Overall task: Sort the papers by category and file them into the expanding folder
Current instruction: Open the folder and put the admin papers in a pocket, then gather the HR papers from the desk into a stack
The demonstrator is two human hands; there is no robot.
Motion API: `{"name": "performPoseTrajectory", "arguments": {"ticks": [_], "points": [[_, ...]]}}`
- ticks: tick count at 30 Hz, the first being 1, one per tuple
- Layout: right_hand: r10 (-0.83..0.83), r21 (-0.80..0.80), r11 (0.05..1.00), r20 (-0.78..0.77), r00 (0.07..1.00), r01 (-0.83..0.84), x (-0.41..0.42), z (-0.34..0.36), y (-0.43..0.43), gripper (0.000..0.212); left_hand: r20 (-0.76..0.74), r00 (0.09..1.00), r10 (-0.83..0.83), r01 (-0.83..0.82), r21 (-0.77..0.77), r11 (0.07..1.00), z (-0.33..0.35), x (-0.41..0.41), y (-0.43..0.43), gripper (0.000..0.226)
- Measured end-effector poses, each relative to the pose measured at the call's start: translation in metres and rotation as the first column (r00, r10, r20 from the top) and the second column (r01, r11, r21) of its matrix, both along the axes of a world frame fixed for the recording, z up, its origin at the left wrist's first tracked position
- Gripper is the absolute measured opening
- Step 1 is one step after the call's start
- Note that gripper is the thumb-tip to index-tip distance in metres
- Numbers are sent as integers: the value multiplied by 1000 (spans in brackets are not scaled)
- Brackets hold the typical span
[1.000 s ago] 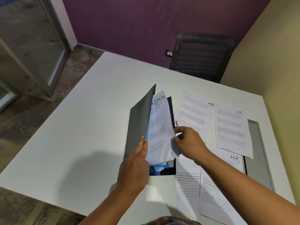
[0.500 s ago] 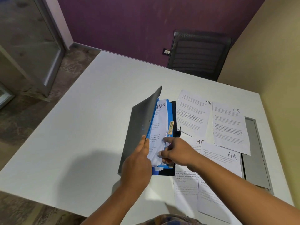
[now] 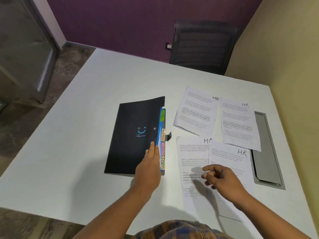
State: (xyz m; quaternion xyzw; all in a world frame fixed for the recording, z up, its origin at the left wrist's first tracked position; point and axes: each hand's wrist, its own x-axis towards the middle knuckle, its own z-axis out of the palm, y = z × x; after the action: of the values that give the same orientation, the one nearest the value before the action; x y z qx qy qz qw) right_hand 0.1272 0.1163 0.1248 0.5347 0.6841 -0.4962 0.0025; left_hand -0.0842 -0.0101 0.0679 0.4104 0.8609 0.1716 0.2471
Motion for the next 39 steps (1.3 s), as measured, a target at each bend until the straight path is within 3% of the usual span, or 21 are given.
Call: {"name": "performPoseTrajectory", "arguments": {"ticks": [5, 9, 12, 16, 19, 22, 25, 29, 35, 39], "points": [[59, 132, 988, 159, 985, -81, 59, -25, 0, 20, -109, 980, -165, 147, -157, 977, -42, 5, 1, 76], [-102, 319, 948, 279, 955, 8, 94, -37, 4, 27, -126, 941, -313, 271, -269, 924, -67, 3, -9, 76], [-164, 319, 946, 314, 935, 59, 113, -45, 11, 37, -172, 926, -335, 282, -274, 920, -75, 3, -11, 77], [-128, 271, 962, 331, 935, 35, 135, -58, 17, 36, -190, 928, -319, 250, -316, 915, -76, 10, -6, 76], [-65, 231, 973, 347, 935, -18, 151, -67, 26, 39, -249, 934, -258, 165, -341, 925, -71, 27, 1, 72], [168, 215, 935, 432, 886, -282, 167, -83, 32, 47, -328, 941, -84, 3, -242, 970, -55, 61, 10, 60], [336, 137, 874, 521, 785, -466, 183, -90, 34, 46, -175, 975, 140, -168, -158, 973, -44, 100, 22, 48], [461, 100, 798, 534, 709, -595, 205, -99, 37, 76, -71, 960, 273, -281, -178, 943, -48, 139, 41, 53], [539, 107, 728, 521, 662, -677, 232, -112, 39, 83, 131, 854, 503, -484, -152, 862, -50, 175, 69, 62], [601, 102, 662, 520, 607, -743, 244, -112, 47, 82, 276, 777, 565, -526, -207, 825, -47, 190, 77, 54]]}}
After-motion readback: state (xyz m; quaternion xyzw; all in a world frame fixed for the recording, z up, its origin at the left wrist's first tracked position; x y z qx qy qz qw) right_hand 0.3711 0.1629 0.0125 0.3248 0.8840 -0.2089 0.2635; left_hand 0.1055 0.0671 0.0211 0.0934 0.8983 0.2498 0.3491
